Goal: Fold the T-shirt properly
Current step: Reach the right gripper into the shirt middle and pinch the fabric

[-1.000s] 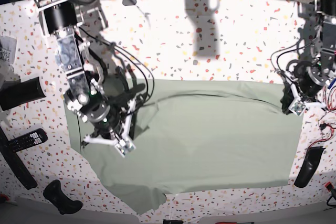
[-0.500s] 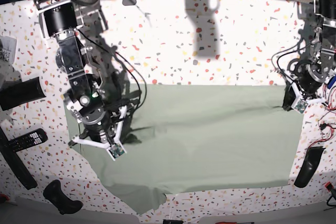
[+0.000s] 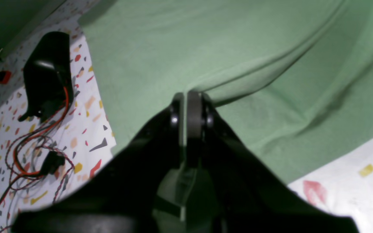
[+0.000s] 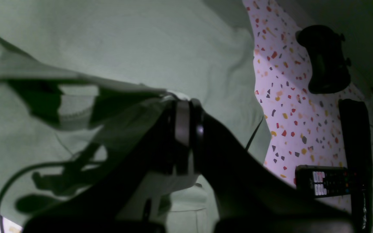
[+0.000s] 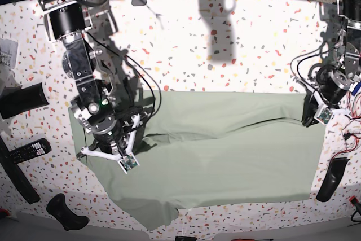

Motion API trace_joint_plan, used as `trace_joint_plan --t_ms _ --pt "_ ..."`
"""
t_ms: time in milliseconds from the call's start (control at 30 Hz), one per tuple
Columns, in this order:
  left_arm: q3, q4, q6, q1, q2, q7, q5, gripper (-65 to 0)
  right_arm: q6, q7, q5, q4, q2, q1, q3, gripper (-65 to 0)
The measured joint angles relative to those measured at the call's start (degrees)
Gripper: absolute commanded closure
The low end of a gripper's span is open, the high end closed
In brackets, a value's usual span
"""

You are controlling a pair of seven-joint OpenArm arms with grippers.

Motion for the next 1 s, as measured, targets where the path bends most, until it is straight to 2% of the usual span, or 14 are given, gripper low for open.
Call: trace_joint_plan --t_ms 533,567,667,733,800,1000 --pt "0.00 0.00 0.00 0.02 -0.02 0.92 0.02 0.0 0.02 0.52 -0.07 0.00 0.00 0.00 -0.02 0.0" --pt "0.00 0.00 0.00 0.02 0.00 0.92 0.02 0.0 0.02 1.55 -0.92 0.00 0.00 -0.02 -0.02 -3.4" --pt "0.00 0.00 0.00 0.02 -0.02 0.92 0.00 0.0 0.00 5.64 -2.97 0.00 0.00 0.04 0.00 -25.2" --pt "0.00 0.00 0.00 0.02 0.00 0.92 0.02 0.0 0.02 7.91 -2.97 0.00 0.00 0.04 0.00 -35.1" --pt "0.00 0.00 0.00 0.02 -0.02 0.92 0.02 0.0 0.02 9.14 -2.97 0.00 0.00 0.00 0.00 -38.2" --pt "0.00 0.00 0.00 0.02 0.00 0.94 0.00 0.0 0.02 10.27 -2.97 -0.02 0.00 0.02 0.00 -38.1"
